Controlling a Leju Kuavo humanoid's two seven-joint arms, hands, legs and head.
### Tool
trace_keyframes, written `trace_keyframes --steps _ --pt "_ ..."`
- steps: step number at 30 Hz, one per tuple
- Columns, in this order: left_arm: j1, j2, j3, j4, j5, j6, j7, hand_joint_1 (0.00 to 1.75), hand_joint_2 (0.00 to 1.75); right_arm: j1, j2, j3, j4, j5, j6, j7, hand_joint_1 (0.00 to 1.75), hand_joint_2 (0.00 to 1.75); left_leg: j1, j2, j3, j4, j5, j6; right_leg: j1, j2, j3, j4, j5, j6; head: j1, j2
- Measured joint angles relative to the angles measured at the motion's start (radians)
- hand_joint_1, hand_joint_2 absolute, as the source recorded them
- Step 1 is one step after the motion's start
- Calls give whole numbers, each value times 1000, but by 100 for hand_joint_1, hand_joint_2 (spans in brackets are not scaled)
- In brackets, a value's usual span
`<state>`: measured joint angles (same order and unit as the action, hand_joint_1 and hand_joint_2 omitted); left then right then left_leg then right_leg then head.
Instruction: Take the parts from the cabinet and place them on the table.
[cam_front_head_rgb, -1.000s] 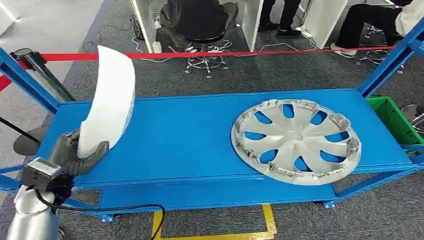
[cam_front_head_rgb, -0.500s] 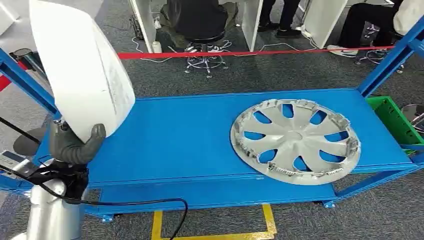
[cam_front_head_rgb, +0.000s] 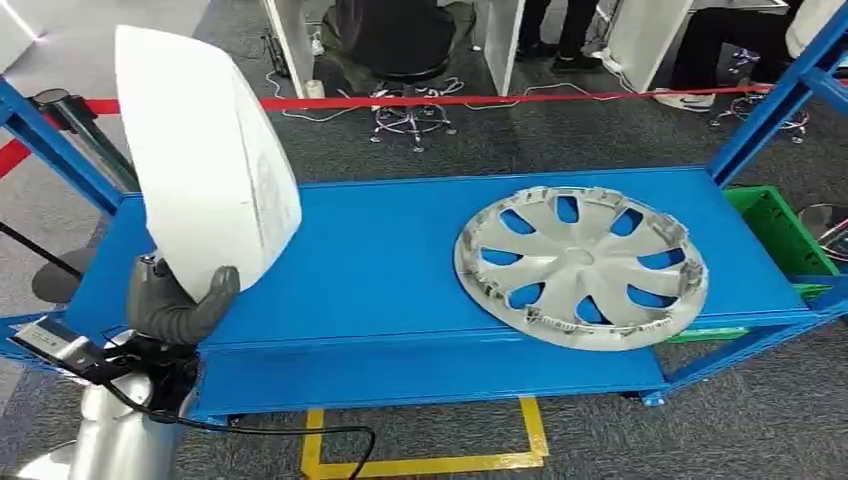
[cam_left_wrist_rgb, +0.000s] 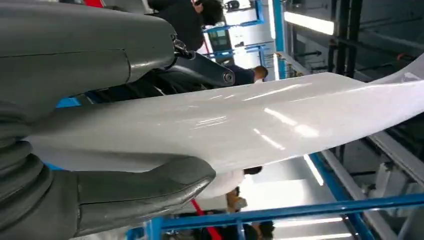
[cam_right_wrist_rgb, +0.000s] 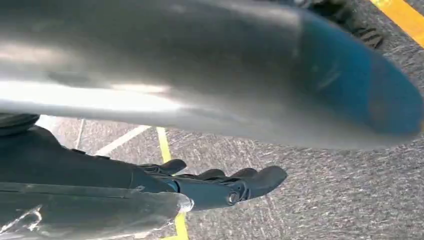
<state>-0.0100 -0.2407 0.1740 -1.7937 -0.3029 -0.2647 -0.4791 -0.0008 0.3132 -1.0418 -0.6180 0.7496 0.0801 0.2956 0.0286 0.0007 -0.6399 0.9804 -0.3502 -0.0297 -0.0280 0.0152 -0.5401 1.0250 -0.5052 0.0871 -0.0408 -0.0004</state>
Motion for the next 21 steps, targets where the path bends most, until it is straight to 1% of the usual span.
trace_keyframes --steps 1,2,4,5,6,7,8,9,10,11,12,13,14,15,16,17,18,19,20,21 --pt "2 0 -1 -6 -2 2 -1 175 175 2 5 8 5 -2 1 0 0 0 -6 -2 -5 6 2 -8 1 8 -12 -3 22 -12 5 0" --pt "3 0 -2 -8 -2 3 -3 175 175 4 3 13 5 -2 -1 0 0 0 -7 -2 -5 3 10 -12 2 8 -15 8 26 -34 -1 0" --pt "6 0 -2 -9 -15 6 -4 175 175 7 3 14 5 -5 -2 2 0 0 -5 -2 -4 -7 26 -19 7 8 -25 18 34 -49 -9 0" --pt "11 1 -2 -10 -26 6 -4 175 175 10 3 18 5 -11 -2 3 0 0 -1 -2 -9 -7 31 -25 6 5 -47 17 44 -64 -8 0" --pt "15 2 -2 -13 -32 6 -4 175 175 11 3 21 6 -18 -3 7 0 0 -1 0 -21 12 -10 -27 6 4 -46 18 54 -74 -10 0" --pt "16 2 -3 -14 -35 8 -4 175 175 12 3 25 6 -23 -2 9 0 0 -3 -1 -36 53 -58 -26 7 3 -56 15 61 -79 -11 0" --pt "15 2 -3 -16 -35 10 -4 175 175 14 3 32 6 -31 1 9 0 0 -7 -1 -64 145 -134 -24 8 2 -72 15 75 -82 -13 0" --pt "15 3 -3 -18 -34 12 -4 175 175 17 3 37 6 -40 5 8 0 0 -9 -1 -88 233 -188 -23 11 1 -87 15 86 -84 -14 0" --pt "17 3 -3 -18 -34 14 -4 175 175 22 3 42 6 -49 10 2 0 0 -12 -1 -99 300 -225 -19 14 -2 -103 15 97 -85 -14 0" --pt "20 3 -3 -18 -33 16 -4 175 175 27 3 48 6 -56 13 -2 0 0 -14 -1 -89 321 -239 -14 17 -4 -117 15 108 -87 -14 0" --pt "21 4 -2 -18 -32 17 -4 175 175 29 3 51 6 -61 14 -5 0 0 -17 -1 -56 298 -231 -9 20 -5 -129 16 118 -88 -14 0" --pt "21 5 -2 -19 -32 18 -4 175 175 32 3 56 7 -64 16 -7 0 0 -21 -1 -5 240 -212 0 22 -5 -141 16 128 -87 -14 0" --pt "21 5 -2 -21 -32 18 -4 175 175 33 3 63 7 -67 18 -8 0 0 -27 -1 67 150 -188 10 23 -5 -151 15 139 -85 -14 0" --pt "19 5 -2 -25 -32 19 -4 175 175 32 3 66 7 -68 20 -9 0 0 -34 -1 147 51 -173 23 23 -5 -157 16 151 -82 -14 0" --pt "16 5 -2 -30 -32 19 -4 175 175 34 3 70 7 -69 20 -9 0 0 -40 0 177 -8 -192 28 29 -4 -165 18 158 -76 -16 0" --pt "14 5 -3 -31 -31 19 -4 175 175 35 2 71 8 -70 21 -9 0 0 -40 1 168 -4 -182 18 27 -7 -167 14 170 -71 -13 0" --pt "16 5 -2 -32 -31 19 -5 175 175 36 2 71 8 -70 21 -9 0 0 -43 -2 162 -4 -175 22 24 -10 -167 7 180 -65 -15 0" --pt "21 7 0 -32 -31 20 -5 175 175 38 2 71 8 -70 21 -9 0 0 -47 -2 159 -2 -166 28 21 -11 -164 -3 194 -58 -16 0" --pt "23 7 0 -32 -31 19 -5 175 175 40 2 71 8 -70 21 -9 0 0 -46 -1 153 -6 -152 34 22 -11 -164 -11 206 -50 -16 0" --pt "21 7 -1 -32 -31 18 -5 175 175 41 0 71 8 -70 22 -9 0 0 -38 3 143 -11 -137 39 20 -10 -173 -8 200 -47 -16 0"
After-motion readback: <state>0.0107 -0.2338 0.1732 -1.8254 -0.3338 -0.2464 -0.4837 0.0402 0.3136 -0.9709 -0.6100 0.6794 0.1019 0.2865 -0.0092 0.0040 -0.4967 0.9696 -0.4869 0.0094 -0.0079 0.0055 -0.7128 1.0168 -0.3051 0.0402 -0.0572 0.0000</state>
